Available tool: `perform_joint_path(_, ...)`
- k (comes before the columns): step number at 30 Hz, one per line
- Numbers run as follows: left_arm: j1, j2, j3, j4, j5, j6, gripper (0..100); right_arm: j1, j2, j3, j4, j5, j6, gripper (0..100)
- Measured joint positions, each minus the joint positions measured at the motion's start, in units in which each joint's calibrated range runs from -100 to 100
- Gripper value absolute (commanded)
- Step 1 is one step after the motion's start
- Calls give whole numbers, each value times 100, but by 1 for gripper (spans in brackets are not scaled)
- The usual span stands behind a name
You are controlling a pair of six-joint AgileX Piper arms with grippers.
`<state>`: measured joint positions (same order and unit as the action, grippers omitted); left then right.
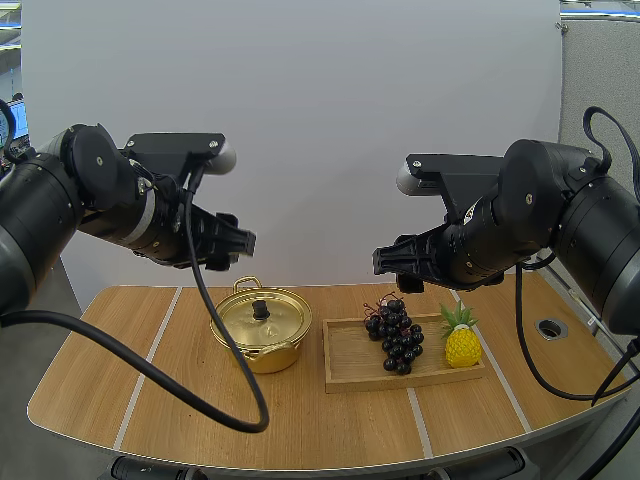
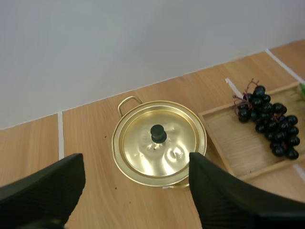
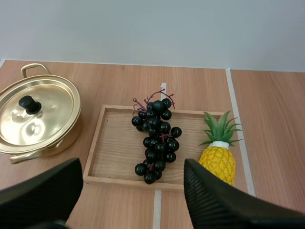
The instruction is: Open the pot, put the grape inside, and close it
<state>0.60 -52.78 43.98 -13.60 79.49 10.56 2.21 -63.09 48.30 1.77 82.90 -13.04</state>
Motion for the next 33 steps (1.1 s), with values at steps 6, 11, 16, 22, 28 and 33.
perform_joint_path(6,0,123,0,-111,128,877,100,0,0,0,0,69,0,100)
perform_joint_path(11,0,732,0,-228,146,1687,100,0,0,0,0,69,0,100)
perform_joint_path(16,-13,1742,-113,-356,165,2154,100,0,0,0,0,136,0,100)
perform_joint_path(22,-170,2883,-651,-419,133,2224,100,0,0,0,0,195,0,100)
perform_joint_path(28,-270,3814,-1315,-453,148,2184,100,0,0,0,0,195,0,100)
perform_joint_path(33,-270,4421,-1840,-453,305,2184,100,0,0,0,0,195,0,100)
